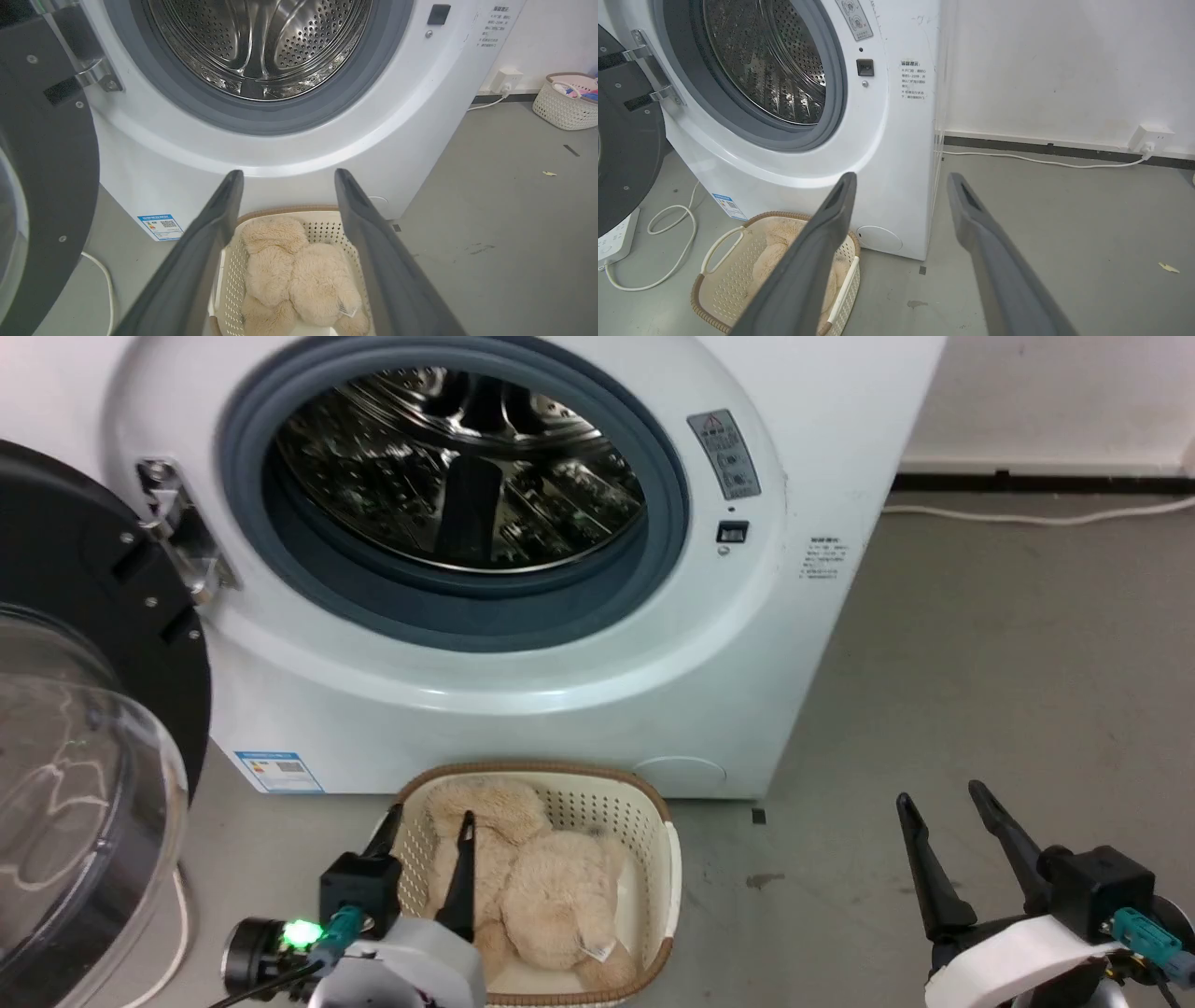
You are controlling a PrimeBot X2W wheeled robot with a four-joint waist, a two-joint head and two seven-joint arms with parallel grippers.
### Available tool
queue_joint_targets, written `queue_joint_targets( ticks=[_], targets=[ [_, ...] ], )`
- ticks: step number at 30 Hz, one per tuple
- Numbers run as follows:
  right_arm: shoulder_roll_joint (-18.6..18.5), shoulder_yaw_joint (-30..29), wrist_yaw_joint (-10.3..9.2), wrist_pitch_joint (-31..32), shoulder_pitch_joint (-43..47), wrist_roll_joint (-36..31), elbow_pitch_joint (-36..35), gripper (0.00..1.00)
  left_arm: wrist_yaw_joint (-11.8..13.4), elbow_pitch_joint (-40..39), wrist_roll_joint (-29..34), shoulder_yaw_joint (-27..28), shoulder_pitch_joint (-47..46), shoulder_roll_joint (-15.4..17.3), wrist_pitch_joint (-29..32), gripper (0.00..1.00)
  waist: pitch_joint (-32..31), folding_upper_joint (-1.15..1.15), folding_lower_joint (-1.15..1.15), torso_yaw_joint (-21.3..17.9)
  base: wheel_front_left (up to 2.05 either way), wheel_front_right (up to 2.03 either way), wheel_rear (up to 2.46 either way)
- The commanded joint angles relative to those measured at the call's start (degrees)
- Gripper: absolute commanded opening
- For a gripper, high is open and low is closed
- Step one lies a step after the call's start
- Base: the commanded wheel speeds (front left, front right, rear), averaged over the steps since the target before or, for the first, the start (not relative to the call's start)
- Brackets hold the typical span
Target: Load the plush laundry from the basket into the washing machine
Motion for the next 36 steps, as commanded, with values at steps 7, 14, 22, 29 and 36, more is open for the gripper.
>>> queue_joint_targets(
  ticks=[7, 14, 22, 29, 36],
  targets=[
    [-0.34, 0.07, 0.02, -1.39, -1.66, 2.69, 0.06, 1.00, -0.19, 5.35, -2.03, -2.90, -4.05, 0.01, -1.07, 1.00, 3.70, 0.00, 0.00, -2.42, 0.00, 0.00, 0.00],
    [-0.36, 0.28, 0.02, -2.23, -2.44, 4.60, 0.19, 1.00, 0.40, 11.07, -4.18, -4.97, -7.33, 0.01, -1.60, 1.00, 6.42, 0.00, 0.00, -3.91, 0.00, 0.00, 0.00],
    [-0.42, 0.69, 0.02, -3.19, -3.49, 6.88, 0.06, 1.00, 0.77, 18.01, -6.37, -6.45, -11.92, 0.19, -2.56, 1.00, 9.95, 0.00, 0.00, -5.25, 0.00, 0.00, 0.00],
    [-0.54, 0.67, 0.03, -4.02, -4.60, 8.82, 0.09, 1.00, 0.82, 23.63, -7.98, -8.32, -15.71, 0.40, -2.22, 1.00, 13.20, 0.00, 0.00, -6.56, 0.00, 0.00, 0.00],
    [-0.58, 0.79, 0.03, -4.86, -5.60, 10.94, 0.32, 1.00, 1.48, 28.39, -9.62, -10.22, -18.99, 0.91, -0.93, 1.00, 16.61, 0.00, 0.00, -8.18, 0.00, 0.00, 0.00]
  ],
)
